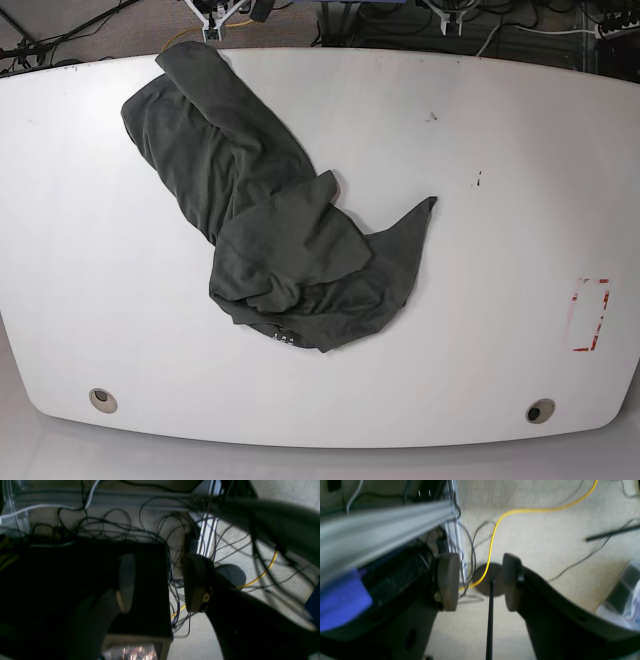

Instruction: Fold the T-shirt properly

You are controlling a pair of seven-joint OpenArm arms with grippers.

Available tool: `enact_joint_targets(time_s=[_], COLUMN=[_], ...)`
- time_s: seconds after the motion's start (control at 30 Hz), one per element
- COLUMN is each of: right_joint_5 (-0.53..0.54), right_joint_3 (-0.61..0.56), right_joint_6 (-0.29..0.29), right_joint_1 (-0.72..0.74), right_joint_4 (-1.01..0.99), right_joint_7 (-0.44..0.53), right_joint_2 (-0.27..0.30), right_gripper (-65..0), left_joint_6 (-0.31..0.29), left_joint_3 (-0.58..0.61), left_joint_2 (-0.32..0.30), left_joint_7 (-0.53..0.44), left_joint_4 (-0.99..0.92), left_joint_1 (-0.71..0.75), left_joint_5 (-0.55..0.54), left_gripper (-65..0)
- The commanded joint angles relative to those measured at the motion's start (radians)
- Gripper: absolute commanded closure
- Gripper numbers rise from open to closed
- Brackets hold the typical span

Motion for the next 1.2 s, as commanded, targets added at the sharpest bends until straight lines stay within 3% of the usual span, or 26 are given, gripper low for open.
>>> enact_joint_targets(time_s=[0.0,0.33,0.67,1.17], right_joint_5=[0.004,0.007,0.007,0.009], right_joint_3=[0.003,0.003,0.003,0.003], right_joint_6=[0.005,0.007,0.008,0.008], right_joint_1=[-0.016,-0.191,-0.387,-0.725], right_joint_4=[0.005,0.256,0.545,1.005], right_joint_7=[0.011,0.009,0.009,0.009], right_joint_2=[0.007,-0.031,-0.083,-0.182], right_gripper=[-26.2,-26.2,-26.2,-26.2], left_joint_6=[0.001,0.0,-0.002,0.0], left_joint_3=[-0.002,0.0,0.003,0.002], left_joint_2=[0.0,-0.006,-0.004,-0.006], left_joint_7=[-0.041,-0.157,-0.157,-0.159], left_joint_4=[0.0,0.05,0.52,1.075], left_joint_1=[0.013,0.104,0.377,0.779], left_joint_5=[-0.002,-0.002,0.0,-0.005], left_gripper=[-27.6,-27.5,-27.5,-27.5])
